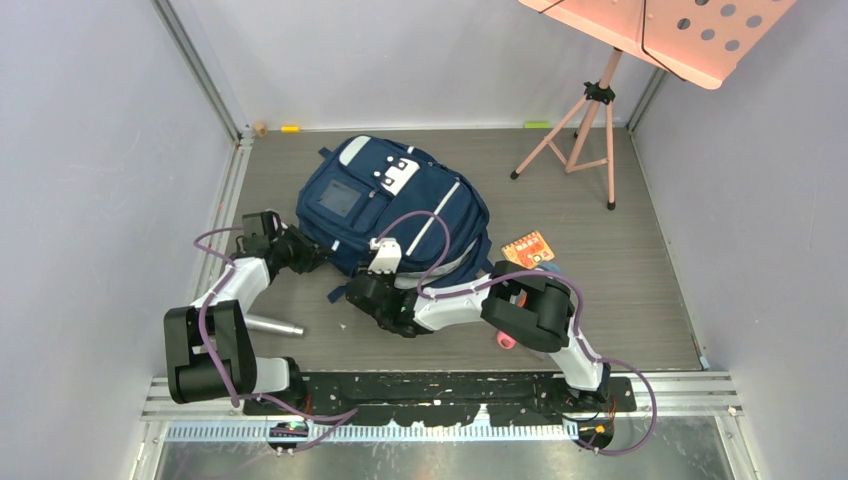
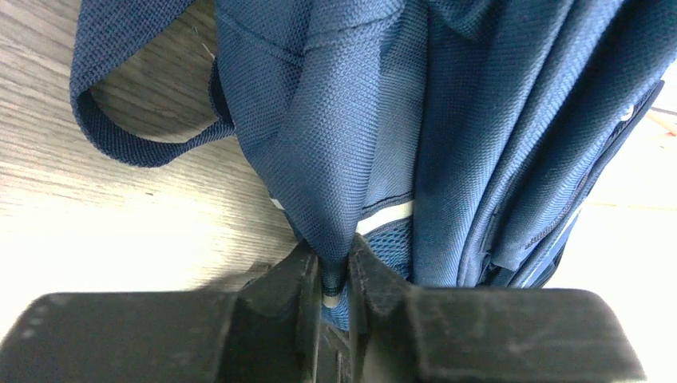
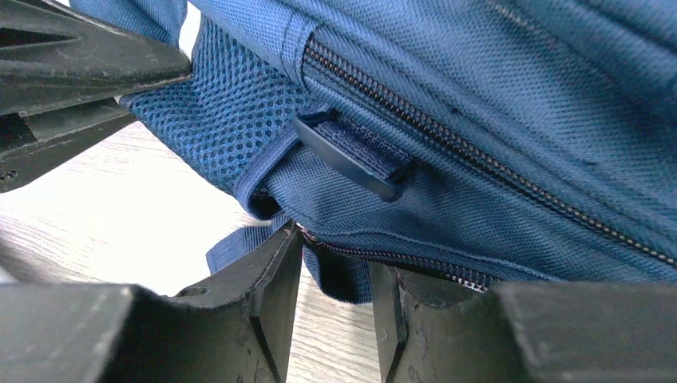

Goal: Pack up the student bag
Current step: Zip the student bag at the center of the board.

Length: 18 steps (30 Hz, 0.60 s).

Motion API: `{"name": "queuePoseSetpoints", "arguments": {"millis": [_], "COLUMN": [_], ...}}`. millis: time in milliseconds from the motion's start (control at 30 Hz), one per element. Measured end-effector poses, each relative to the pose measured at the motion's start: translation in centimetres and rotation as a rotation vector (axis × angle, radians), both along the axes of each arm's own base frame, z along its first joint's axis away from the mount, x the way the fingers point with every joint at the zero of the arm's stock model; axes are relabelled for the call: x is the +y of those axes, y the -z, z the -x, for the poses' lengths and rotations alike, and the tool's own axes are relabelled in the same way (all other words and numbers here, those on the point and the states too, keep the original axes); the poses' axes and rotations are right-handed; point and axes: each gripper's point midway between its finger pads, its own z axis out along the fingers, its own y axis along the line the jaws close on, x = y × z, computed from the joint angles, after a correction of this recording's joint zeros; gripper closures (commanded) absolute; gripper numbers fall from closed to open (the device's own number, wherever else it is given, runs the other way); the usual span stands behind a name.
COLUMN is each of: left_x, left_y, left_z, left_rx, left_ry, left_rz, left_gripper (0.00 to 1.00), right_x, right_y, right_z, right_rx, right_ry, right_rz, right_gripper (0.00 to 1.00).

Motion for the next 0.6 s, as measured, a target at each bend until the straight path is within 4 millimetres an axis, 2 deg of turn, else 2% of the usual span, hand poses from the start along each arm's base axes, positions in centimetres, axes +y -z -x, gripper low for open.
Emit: {"name": "queuePoseSetpoints", "arguments": {"millis": [67, 300, 367, 433, 500, 533, 600], "left_x": [0.0, -0.1, -0.1, -0.1, -0.1, -0.1, -0.1], "left_y": [-0.1, -0.2, -0.2, -0.2, -0.2, -0.2, -0.2], "left_z": [-0.1, -0.2, -0.2, -0.2, -0.2, -0.2, -0.2], "left_rx": [-0.004, -0.008, -0.009, -0.009, -0.01, -0.011, -0.013], "left_ry": [-0.002, -0.001, -0.001, 0.0, -0.001, 0.0, 0.0], "left_rz": [0.003, 0.006, 0.006, 0.007, 0.007, 0.007, 0.007], "left_gripper": [0.93, 0.98, 0.99, 1.0, 1.0, 1.0, 1.0], "right_x": [-0.1, 0.0, 0.2, 0.3, 0.2, 0.3, 0.3], "right_y": [-0.2, 0.0, 0.3, 0.4, 0.4, 0.4, 0.2], "right_z": [-0.2, -1.0, -1.2, -1.3, -1.5, -1.6, -1.8], "right_rx": [-0.017, -0.07, -0.077, -0.081, -0.088, -0.091, -0.1], "right_ry": [0.008, 0.014, 0.012, 0.009, 0.005, 0.003, -0.004], "right_rz": [0.006, 0.038, 0.049, 0.055, 0.065, 0.068, 0.072], "right_gripper": [0.58, 0.58, 0.61, 0.66, 0.76, 0.87, 0.98]}}
